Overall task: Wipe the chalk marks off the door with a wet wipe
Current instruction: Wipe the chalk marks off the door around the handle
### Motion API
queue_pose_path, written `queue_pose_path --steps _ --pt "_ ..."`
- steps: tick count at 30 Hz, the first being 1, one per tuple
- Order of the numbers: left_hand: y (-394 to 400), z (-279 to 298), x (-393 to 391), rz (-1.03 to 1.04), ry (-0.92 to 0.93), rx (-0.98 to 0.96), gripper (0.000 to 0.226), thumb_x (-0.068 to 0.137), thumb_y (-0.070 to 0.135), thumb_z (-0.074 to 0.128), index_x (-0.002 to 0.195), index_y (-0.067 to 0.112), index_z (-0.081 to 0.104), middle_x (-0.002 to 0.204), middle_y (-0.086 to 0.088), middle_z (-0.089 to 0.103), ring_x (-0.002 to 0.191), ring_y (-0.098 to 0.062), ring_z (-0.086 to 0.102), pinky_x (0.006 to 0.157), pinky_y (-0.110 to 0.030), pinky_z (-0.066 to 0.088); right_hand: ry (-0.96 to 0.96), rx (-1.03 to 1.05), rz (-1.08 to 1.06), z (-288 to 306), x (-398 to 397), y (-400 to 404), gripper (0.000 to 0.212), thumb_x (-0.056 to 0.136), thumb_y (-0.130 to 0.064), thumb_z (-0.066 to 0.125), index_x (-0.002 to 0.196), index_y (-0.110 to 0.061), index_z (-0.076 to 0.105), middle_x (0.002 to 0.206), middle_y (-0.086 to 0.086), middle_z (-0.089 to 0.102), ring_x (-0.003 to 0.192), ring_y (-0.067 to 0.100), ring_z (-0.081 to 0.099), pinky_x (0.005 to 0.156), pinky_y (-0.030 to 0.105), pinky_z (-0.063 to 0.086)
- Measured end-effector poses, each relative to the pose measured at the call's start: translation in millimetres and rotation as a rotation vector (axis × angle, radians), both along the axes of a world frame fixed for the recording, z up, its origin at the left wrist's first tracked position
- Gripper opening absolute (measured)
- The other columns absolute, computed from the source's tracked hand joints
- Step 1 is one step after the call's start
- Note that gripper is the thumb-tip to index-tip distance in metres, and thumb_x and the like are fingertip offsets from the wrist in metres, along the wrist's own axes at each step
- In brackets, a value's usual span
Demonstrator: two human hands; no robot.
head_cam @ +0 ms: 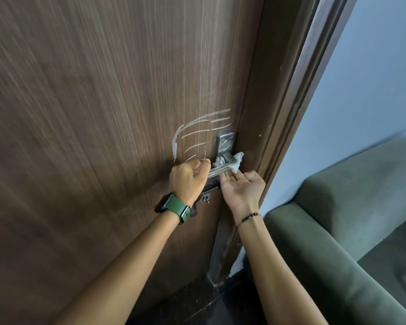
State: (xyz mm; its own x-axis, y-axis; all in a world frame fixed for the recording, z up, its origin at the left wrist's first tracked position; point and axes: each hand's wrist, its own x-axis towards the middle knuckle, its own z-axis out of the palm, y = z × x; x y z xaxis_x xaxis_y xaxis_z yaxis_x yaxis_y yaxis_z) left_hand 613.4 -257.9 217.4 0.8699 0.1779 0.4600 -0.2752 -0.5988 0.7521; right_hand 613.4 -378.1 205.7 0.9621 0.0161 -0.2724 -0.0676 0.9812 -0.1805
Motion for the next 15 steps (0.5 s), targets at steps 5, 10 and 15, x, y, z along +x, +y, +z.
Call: queue_pose_path --steps 5,10,15 --pt "-1.1 1.0 -4.3 0.013 -0.007 0.006 0.055 0.075 0.045 0.038 0.056 -0.004 0.054 0.052 -0.023 0.057 0.052 -0.035 0.053 0.052 -0.040 0.042 0.013 0.120 -0.019 1.6 1.4 7.5 0.069 0.070 -0.012 0.046 0.137 0.001 0.036 0.140 0.019 0.040 0.125 0.036 0.044 0.105 0.047 0.037" --pt "-1.8 1.0 -5.4 0.021 -0.006 0.002 0.050 0.077 0.041 0.042 0.051 -0.002 0.043 0.051 -0.026 0.053 0.052 -0.038 0.053 0.053 -0.044 0.043 0.025 0.193 0.011 -4.9 4.4 10.0 0.051 0.087 -0.029 0.050 0.128 0.001 0.044 0.128 0.024 0.051 0.116 0.037 0.051 0.101 0.049 0.040" --pt "-5.4 -0.5 -4.6 0.038 -0.017 -0.013 0.047 0.077 0.038 0.044 0.047 0.002 0.038 0.042 -0.016 0.042 0.043 -0.031 0.041 0.047 -0.040 0.038 0.100 0.204 0.001 -9.0 5.3 12.2 0.055 0.091 -0.029 0.049 0.135 0.002 0.038 0.139 0.021 0.044 0.128 0.033 0.044 0.111 0.044 0.031"
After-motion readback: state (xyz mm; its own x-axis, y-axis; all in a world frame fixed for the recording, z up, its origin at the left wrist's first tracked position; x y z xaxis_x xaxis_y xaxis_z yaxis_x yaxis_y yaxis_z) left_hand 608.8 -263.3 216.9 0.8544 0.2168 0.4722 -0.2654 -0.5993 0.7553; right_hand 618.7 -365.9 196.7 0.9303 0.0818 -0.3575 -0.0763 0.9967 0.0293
